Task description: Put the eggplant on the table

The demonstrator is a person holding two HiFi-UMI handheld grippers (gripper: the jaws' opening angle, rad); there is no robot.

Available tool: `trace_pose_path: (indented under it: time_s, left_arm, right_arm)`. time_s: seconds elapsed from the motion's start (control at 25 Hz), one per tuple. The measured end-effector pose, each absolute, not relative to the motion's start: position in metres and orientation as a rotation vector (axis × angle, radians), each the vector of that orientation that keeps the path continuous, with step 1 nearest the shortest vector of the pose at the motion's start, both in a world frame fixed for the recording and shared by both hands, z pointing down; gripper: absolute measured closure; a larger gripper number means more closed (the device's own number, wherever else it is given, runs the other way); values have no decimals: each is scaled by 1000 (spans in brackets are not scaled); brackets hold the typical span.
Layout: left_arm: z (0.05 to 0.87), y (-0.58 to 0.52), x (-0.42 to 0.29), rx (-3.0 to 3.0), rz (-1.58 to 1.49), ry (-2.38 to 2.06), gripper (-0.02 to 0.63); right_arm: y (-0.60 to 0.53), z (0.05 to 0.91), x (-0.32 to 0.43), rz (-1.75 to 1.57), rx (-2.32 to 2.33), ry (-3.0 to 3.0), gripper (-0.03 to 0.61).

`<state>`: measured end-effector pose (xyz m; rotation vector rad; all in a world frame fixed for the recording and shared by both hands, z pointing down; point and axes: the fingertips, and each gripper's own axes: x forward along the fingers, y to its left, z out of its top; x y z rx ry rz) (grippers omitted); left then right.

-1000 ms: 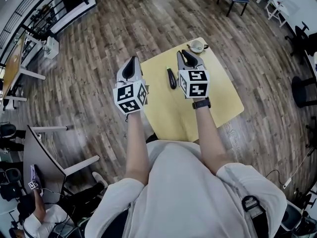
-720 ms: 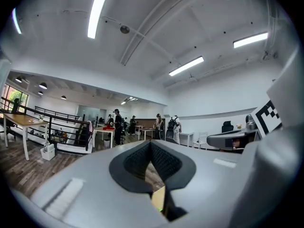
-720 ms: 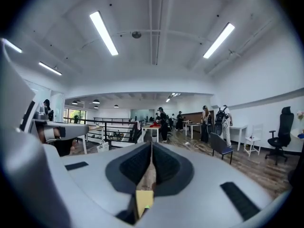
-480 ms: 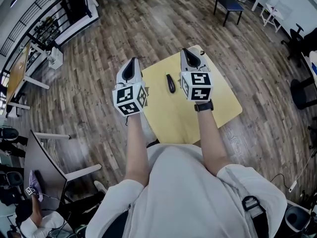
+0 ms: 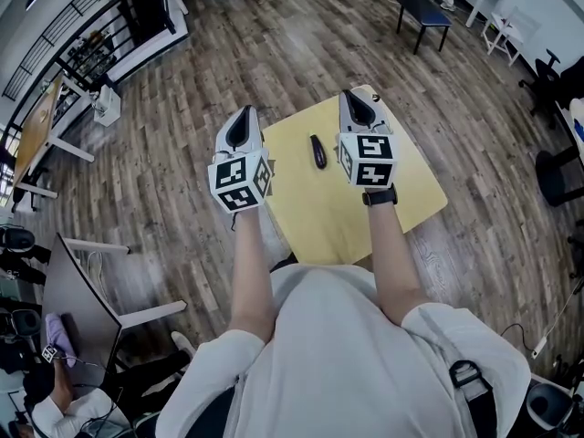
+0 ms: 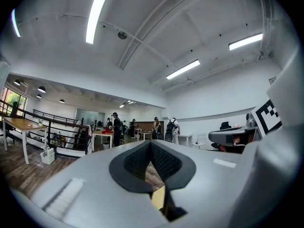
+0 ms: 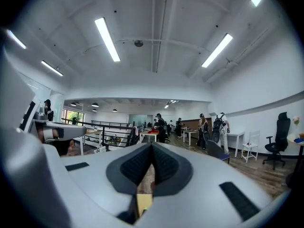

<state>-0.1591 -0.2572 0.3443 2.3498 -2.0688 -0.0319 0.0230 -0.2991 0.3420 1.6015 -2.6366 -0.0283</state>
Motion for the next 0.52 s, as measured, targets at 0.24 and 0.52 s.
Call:
trace_pose_path:
  time_s: [0.24,0.52]
  left_arm:
    - [357,-248,-147,2351,-15,-2037,607]
    - [374,-254,-141,2341,21,-1995,607]
  right_arm:
    - [-287,351,31,-16,1591,-2625,569]
    - [-293,371,41,63,1599,-2588,569]
